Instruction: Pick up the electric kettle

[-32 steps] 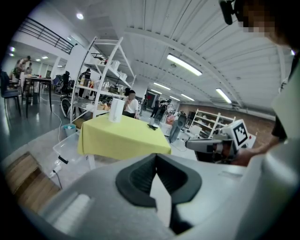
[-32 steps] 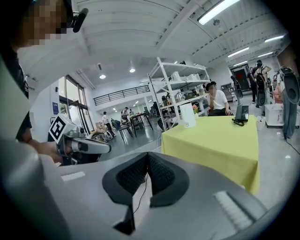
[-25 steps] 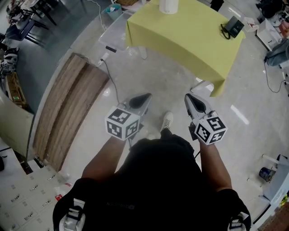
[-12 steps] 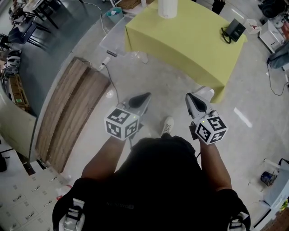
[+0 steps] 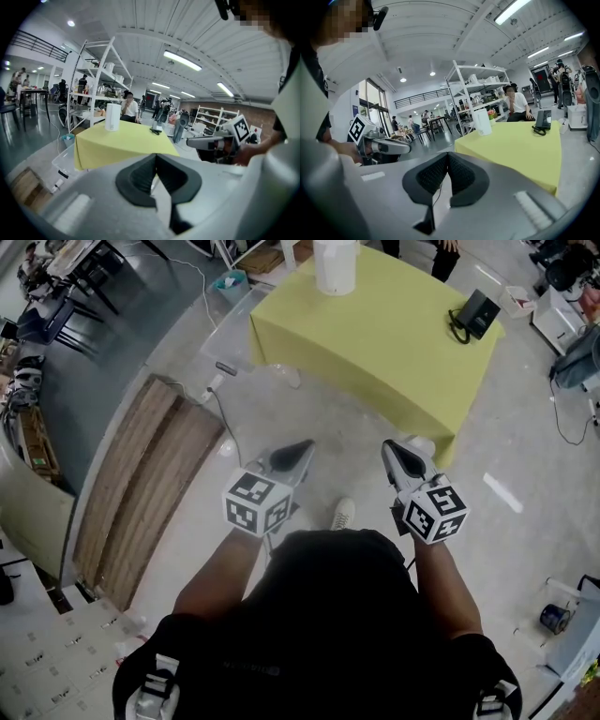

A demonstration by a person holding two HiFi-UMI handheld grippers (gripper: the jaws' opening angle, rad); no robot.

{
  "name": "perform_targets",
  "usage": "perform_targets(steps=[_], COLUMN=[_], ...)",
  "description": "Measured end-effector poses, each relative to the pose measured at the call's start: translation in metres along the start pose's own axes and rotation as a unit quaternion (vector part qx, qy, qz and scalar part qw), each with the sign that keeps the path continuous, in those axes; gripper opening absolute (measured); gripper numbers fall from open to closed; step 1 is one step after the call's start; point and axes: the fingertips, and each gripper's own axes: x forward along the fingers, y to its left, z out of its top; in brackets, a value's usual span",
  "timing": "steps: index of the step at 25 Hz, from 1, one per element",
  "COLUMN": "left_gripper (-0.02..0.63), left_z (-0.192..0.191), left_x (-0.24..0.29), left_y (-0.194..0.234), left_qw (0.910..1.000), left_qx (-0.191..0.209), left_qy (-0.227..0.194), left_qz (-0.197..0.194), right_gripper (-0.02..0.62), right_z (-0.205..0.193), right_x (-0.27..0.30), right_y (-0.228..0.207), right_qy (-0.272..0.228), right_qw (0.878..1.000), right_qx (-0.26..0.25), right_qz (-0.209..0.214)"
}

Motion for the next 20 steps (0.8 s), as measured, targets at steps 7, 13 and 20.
perform_targets(steps=[7, 13, 20], left_gripper=[0.002, 0.002, 0.002], left_z=[0.017, 0.020, 0.027], left_x=[0.017, 0.027, 0.041], left_y=[0.006, 0.009, 0.009], left_qw=[0.9998, 0.9996, 0.9990], left_qx=[0.005, -0.010, -0.038], left_qy=[-0.013, -0.013, -0.014], left_qz=[0.017, 0.022, 0.016], right_gripper=[0.006, 0.006, 0.006], right_z=[0.016, 0.025, 0.032], right_x=[0.011, 0.019, 0.025], right_y=[-0.018, -0.028, -0.041], right_qy=[-0.003, -0.001, -0.007], right_qw=[1.000, 0.999, 0.999], right_qx=[-0.014, -0.017, -0.011], right_qz=[0.018, 0.028, 0.035])
